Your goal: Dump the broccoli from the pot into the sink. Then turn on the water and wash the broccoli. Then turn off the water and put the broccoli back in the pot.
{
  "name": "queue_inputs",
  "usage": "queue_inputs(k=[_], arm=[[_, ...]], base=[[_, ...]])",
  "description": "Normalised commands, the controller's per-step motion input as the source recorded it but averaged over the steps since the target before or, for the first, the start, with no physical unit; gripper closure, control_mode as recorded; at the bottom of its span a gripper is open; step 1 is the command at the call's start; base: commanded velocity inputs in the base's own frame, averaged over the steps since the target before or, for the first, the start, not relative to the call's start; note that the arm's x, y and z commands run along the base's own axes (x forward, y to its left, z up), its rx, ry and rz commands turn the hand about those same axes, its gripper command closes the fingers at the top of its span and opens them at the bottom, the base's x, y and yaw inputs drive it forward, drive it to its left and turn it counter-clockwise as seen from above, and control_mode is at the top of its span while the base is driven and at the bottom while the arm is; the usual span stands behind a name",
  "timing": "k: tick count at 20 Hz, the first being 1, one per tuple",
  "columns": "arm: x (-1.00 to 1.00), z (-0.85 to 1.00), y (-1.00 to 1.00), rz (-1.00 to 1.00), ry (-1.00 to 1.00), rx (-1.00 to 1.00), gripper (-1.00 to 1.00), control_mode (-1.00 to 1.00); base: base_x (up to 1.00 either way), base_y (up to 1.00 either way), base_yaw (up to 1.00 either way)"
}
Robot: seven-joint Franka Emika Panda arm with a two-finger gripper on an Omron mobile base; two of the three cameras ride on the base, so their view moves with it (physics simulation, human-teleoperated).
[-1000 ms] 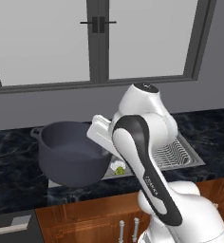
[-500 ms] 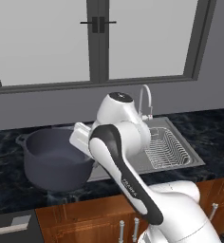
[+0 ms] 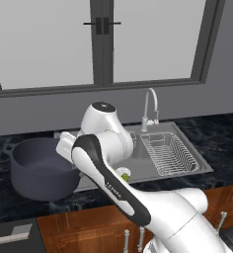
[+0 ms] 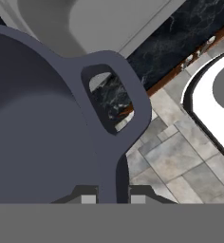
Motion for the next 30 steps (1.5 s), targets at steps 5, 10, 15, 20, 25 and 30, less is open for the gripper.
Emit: queue_inputs(k=[5,10,15,20,25,30], arm=[[0.24,-0.08,0.35,0.00,0.00,0.00,1.00,-1.00],[0.16,-0.18,0.24,0.00,0.00,0.00,1.00,-1.00],[0.17,-0.19,0.19,0.00,0.00,0.00,1.00,-1.00],[0.24,-0.16,0.18,0.00,0.00,0.00,1.00,-1.00],[0.27,-0.23,0.16,0.00,0.00,0.00,1.00,-1.00],[0.26,-0.21,0.13,0.00,0.00,0.00,1.00,-1.00]], base=[[0.00,0.00,0.00],[0.00,0.00,0.00],[0.00,0.00,0.00],[0.00,0.00,0.00],[0.00,0.00,0.00],[0.00,0.00,0.00]])
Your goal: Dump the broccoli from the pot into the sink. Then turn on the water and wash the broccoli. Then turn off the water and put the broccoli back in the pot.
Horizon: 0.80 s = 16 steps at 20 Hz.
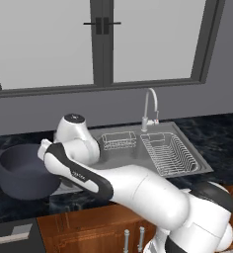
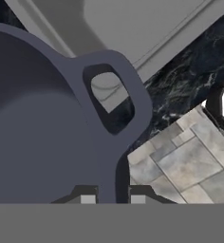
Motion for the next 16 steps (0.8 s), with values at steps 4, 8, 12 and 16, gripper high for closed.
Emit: queue_inputs(k=[4,8,12,16], arm=[[0.13,-0.22,0.18,0.00,0.00,0.00,1.00,-1.00],[0.08,-0.29,0.19,0.00,0.00,0.00,1.00,-1.00],[0.08,-0.27,0.18,0.00,0.00,0.00,1.00,-1.00],[0.05,-0.12,0.03,0.00,-0.01,0.00,1.00,-1.00]], base=[[0.00,0.00,0.00],[0.00,0.00,0.00],[0.00,0.00,0.00],[0.00,0.00,0.00]])
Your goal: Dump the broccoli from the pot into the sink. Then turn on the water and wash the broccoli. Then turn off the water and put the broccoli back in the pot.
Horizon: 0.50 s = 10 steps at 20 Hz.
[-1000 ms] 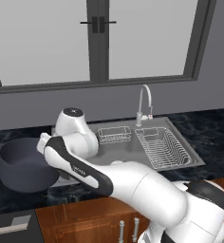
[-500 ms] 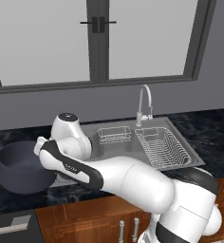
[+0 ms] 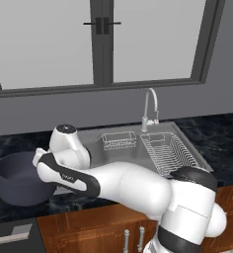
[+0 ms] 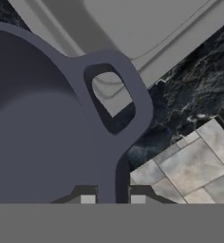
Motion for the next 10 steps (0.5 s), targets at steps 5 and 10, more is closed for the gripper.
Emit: queue_inputs(k=[5,10], arm=[[0.10,-0.01,0.00,0.00,-0.05,0.00,1.00,-1.00],[0.09,-0.07,0.00,0.00,-0.02,0.00,1.00,-1.00]], base=[[0.00,0.00,0.00],[0.00,0.00,0.00]])
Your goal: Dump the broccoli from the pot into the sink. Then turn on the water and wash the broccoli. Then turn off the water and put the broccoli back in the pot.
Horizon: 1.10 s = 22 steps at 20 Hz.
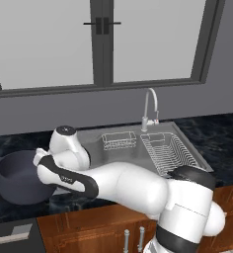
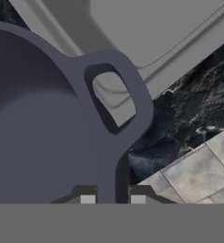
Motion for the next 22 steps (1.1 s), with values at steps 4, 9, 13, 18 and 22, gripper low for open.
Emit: queue_inputs(k=[4,9,13,18,22], arm=[[0.11,-0.16,0.00,0.00,0.00,0.00,1.00,-1.00],[0.09,-0.12,0.00,0.00,-0.01,0.00,1.00,-1.00],[0.12,-0.05,0.00,0.00,-0.01,0.00,1.00,-1.00],[0.06,0.00,0.14,0.00,-0.04,0.00,1.00,-1.00],[0.01,0.00,0.32,0.00,-0.03,-0.01,1.00,-1.00]], base=[[0.00,0.00,0.00],[0.00,0.00,0.00],[0.00,0.00,0.00],[0.00,0.00,0.00],[0.00,0.00,0.00]])
